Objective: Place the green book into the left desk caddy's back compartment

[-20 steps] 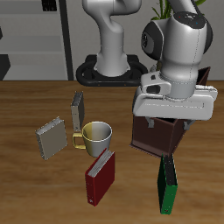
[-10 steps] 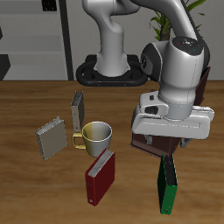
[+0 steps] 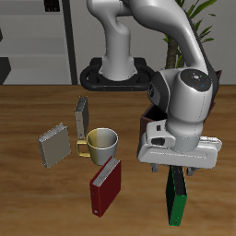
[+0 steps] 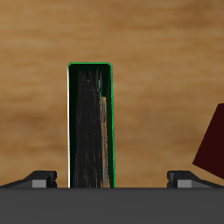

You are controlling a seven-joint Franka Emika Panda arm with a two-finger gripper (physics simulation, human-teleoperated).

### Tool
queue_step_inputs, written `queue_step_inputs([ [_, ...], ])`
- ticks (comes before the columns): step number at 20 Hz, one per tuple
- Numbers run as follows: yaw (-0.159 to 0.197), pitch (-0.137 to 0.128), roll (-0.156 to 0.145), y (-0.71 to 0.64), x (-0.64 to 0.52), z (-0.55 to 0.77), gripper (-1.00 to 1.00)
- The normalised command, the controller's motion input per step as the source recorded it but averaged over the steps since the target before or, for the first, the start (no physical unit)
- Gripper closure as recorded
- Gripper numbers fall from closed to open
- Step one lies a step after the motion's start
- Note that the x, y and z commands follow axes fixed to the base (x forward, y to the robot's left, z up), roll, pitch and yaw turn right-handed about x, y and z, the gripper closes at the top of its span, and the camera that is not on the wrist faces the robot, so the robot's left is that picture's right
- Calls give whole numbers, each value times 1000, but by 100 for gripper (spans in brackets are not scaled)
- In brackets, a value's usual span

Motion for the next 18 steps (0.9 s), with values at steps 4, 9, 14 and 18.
queue_step_inputs([
  [4,19,64,88,192,88,-434,-100],
  [9,-44,39,-35,-1,25,-218,100],
  [14,-17,11,-19,-75,12,-7,100],
  [18,-54,-76,-58,-189,-165,507,100],
])
